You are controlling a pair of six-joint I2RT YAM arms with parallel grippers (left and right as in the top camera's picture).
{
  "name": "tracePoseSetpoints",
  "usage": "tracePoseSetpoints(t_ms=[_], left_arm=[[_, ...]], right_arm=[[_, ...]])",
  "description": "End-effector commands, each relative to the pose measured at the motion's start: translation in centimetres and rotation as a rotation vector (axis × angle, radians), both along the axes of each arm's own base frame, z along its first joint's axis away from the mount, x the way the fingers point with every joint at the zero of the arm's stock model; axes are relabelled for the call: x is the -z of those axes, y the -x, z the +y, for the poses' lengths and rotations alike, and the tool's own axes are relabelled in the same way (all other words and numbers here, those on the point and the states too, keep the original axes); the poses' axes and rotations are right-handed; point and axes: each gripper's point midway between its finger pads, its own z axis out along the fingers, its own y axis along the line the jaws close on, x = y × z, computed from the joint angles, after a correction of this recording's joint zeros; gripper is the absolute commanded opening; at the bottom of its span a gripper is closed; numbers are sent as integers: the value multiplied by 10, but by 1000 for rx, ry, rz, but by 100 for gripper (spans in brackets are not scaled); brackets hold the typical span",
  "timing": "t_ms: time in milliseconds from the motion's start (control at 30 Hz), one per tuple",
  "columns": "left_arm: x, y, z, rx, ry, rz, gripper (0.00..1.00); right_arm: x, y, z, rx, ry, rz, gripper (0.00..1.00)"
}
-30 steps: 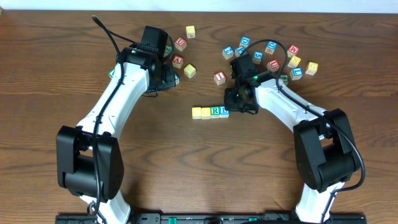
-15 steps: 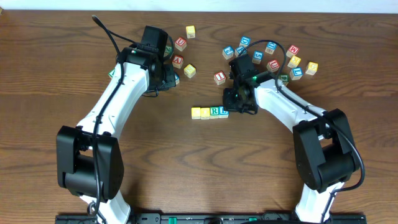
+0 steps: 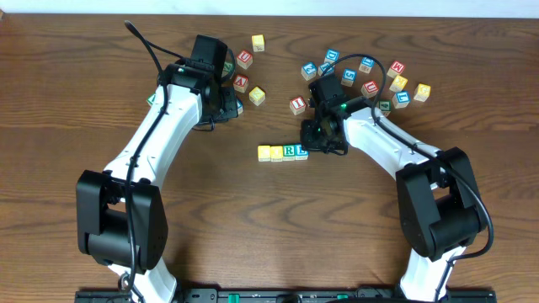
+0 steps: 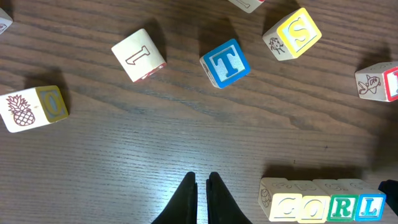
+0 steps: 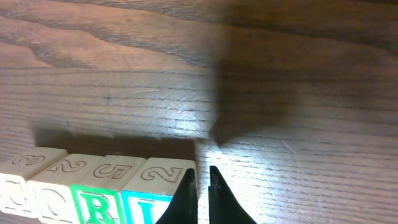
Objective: Spell out CORL
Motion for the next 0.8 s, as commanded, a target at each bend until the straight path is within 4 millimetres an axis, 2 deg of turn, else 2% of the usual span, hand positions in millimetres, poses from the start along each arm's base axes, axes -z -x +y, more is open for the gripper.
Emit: tracePoseSetpoints(t_ms=[0,167,400,567,767], left_arm=[[-10,-3,2,3,-14,-22,7],[-4,1,3,3,-17,-5,8],[0,1,0,12,-5,0,8],[-1,-7,-17,100,57,-33,7],[2,-10,-32,198,41,-61,8]], right_arm=[[0,-7,-10,17,7,-2,3],[1,-9,-23,50,11,13,3],[0,-8,-22,29,5,11,4],[0,-9,-23,32,13,7,5],[0,-12,-24,35,19,-7,9]])
